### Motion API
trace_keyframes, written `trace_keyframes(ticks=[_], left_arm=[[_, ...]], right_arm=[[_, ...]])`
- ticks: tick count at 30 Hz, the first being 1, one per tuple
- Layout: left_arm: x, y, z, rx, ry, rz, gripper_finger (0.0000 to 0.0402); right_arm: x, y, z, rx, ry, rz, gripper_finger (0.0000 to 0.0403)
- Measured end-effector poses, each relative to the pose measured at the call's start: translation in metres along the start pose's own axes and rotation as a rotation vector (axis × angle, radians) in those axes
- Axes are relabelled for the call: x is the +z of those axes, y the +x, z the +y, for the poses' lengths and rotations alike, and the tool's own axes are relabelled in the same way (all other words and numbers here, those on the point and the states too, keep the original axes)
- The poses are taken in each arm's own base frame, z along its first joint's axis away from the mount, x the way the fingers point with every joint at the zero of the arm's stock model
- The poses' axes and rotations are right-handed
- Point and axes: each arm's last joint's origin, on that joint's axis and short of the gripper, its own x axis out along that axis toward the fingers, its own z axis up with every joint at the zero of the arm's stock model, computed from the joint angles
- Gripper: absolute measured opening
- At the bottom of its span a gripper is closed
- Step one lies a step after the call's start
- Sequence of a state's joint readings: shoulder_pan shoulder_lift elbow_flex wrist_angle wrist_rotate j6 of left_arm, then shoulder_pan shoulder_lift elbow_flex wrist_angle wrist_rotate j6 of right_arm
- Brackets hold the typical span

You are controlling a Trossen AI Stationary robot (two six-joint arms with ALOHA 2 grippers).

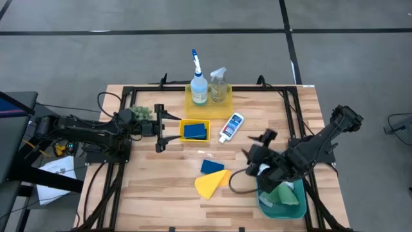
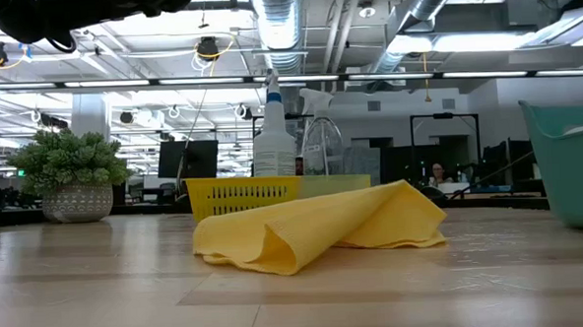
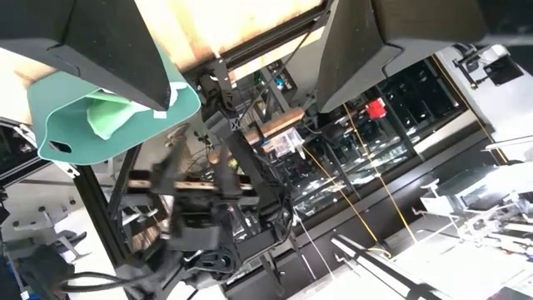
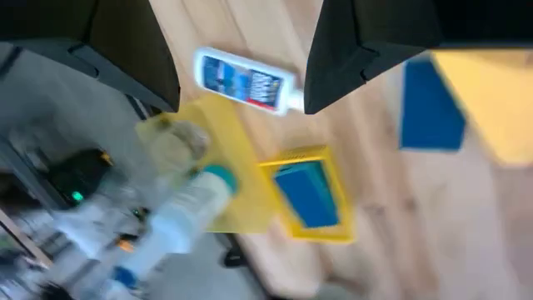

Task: Pick & Place Kitchen Items
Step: Put the plastic restorer bottle into the top yellow bin

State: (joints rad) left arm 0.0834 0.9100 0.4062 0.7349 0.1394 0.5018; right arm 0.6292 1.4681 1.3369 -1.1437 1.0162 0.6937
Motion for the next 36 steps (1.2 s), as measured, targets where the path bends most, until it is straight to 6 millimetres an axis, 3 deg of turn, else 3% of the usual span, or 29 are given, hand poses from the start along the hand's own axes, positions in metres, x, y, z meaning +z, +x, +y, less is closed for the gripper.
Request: trace_keyframes(ticks=[8,14,22,36], left_arm=[[0.0,0.0,0.0,-0.002,0.018,-0.001,0.0298],[0.0,0.0,-0.001,-0.031,0.018,-0.016,0.0298],[0.0,0.0,-0.001,-0.031,0.018,-0.016,0.0298],[0.0,0.0,-0.001,-0.031,0.018,-0.016,0.0298]], right_arm=[[0.009,0.023,0.037,0.195,-0.211,0.03,0.0248],[0.01,0.038,0.051,0.3,-0.304,0.064,0.0248],[0.01,0.044,0.055,0.327,-0.404,0.066,0.0248],[0.017,0.057,0.046,0.256,-0.361,0.057,0.0248]])
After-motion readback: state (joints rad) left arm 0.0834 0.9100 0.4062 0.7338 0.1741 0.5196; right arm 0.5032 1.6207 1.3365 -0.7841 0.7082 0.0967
